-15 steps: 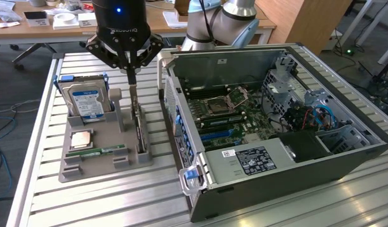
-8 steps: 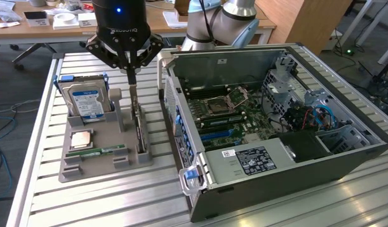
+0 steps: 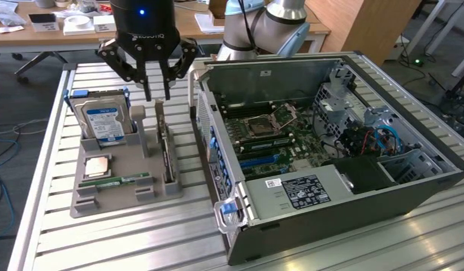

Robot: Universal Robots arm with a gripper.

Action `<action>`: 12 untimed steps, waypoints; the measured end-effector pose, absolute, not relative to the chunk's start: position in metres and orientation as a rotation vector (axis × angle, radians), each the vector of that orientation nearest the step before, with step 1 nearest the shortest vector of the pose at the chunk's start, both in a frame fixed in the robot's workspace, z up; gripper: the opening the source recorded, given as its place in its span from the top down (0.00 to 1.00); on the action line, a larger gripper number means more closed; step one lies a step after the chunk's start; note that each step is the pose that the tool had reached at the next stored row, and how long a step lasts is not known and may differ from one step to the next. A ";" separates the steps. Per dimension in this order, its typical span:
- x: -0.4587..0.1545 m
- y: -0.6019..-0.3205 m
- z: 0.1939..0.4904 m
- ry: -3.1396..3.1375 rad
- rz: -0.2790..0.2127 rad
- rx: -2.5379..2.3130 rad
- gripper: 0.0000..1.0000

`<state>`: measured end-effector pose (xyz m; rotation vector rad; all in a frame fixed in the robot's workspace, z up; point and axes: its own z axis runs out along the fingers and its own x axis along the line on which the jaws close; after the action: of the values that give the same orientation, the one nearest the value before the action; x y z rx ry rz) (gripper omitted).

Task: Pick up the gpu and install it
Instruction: 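Pick up the gpu and move the gpu toward the slot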

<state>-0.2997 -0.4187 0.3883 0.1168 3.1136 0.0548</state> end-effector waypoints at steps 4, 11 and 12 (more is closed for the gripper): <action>-0.300 -0.419 0.388 3.114 0.055 0.117 0.58; -0.300 -0.419 0.388 3.114 0.055 0.117 0.58; -0.300 -0.419 0.388 3.114 0.055 0.117 0.58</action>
<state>-0.2997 -0.4187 0.3883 0.1169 3.1136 0.0548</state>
